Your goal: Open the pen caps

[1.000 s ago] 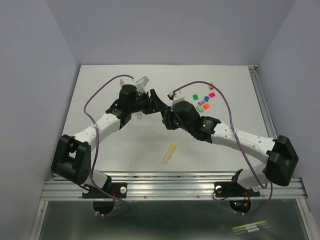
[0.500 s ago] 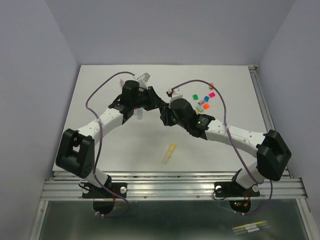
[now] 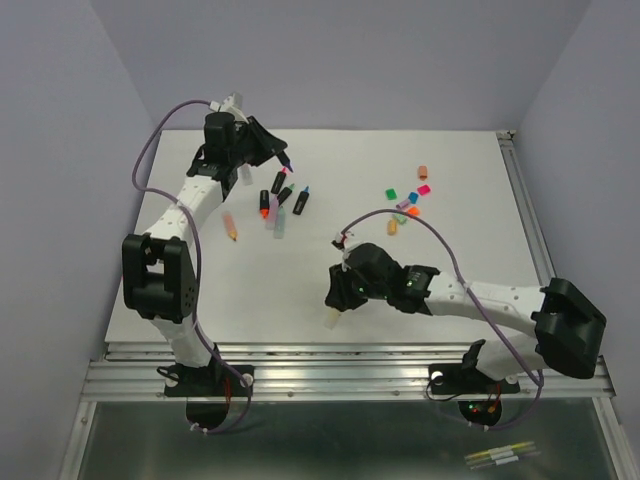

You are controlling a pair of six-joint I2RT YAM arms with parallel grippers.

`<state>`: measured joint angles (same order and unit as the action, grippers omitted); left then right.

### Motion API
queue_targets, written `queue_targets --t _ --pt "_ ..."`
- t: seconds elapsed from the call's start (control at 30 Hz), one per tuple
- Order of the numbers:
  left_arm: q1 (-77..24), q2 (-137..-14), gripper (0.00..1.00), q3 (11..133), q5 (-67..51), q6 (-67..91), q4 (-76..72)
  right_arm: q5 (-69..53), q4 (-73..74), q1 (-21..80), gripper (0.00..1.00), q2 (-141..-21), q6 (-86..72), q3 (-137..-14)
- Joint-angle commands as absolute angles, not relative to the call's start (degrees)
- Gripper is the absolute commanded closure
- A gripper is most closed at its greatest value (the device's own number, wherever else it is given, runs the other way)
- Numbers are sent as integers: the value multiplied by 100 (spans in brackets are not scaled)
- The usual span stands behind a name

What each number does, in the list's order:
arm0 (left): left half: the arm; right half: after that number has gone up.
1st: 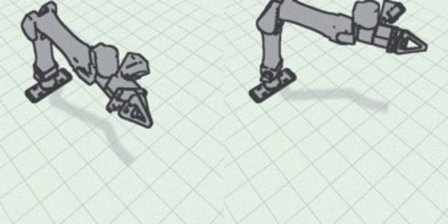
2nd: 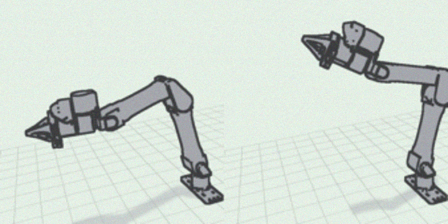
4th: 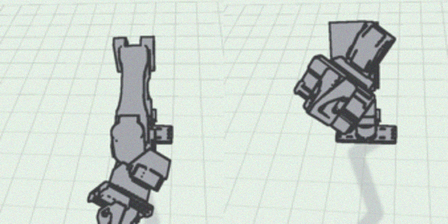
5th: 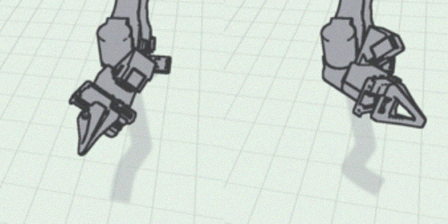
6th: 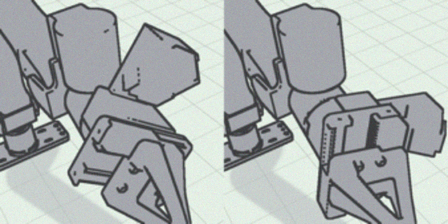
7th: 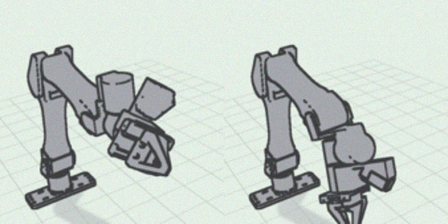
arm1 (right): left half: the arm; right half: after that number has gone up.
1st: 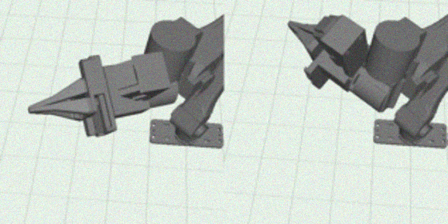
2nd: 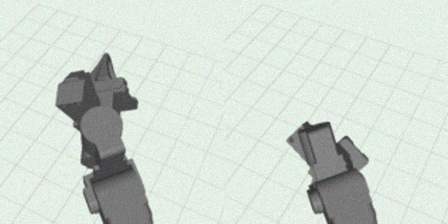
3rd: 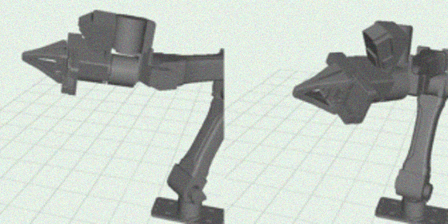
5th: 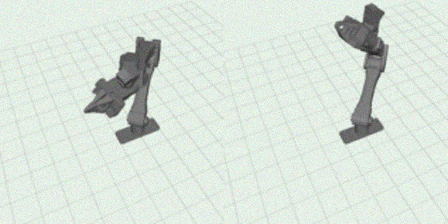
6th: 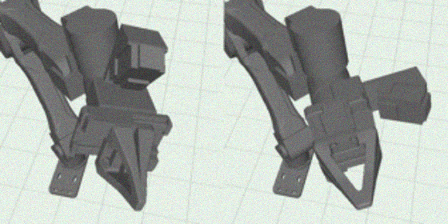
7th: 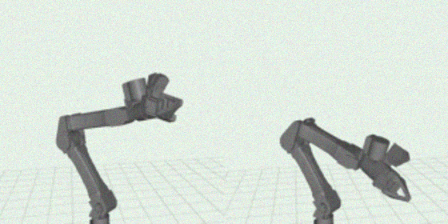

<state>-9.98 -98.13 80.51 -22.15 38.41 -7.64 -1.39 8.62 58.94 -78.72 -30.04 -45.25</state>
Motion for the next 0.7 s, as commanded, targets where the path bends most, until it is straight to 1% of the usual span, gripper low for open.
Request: queue_targets --t 0.0,0.13,0.2,0.3,0.37,0.5,0.57,0.6,0.63,0.67 --pt "-1125 -9765 100 7998 -2189 3193 -362 536 1045 5565 99 -7734 -2953 -5088" --pt "-1125 -9721 100 7665 -1707 2682 165 650 1273 4853 99 -7910 -2988 -5229" --pt "-1125 -9703 99 7550 -1206 2506 465 1106 1371 4527 99 -7998 -2980 -5273" --pt "-1099 -9747 99 7383 -609 2320 957 1353 1520 3992 99 -8129 -2988 -5317" --pt "-1073 -9712 99 7094 -484 2303 1046 1458 1634 3658 99 -8314 -2962 -5335" --pt "-958 -9729 98 6768 -422 2364 1020 1801 1784 3323 99 -8665 -2874 -5493" --pt "-871 -9852 93 6776 -396 2347 1063 1811 1653 3235 99 -8814 -2804 -5520" --pt "-827 -9913 93 6785 -404 2364 1072 1784 1600 3208 99 -8859 -2786 -5563" --pt "-800 -9958 89 6794 -404 2390 1090 1802 1556 3165 98 -8990 -2751 -5598" --pt "-765 -10036 86 6803 -465 2373 1090 1854 1547 3147 94 -9052 -2742 -5633"
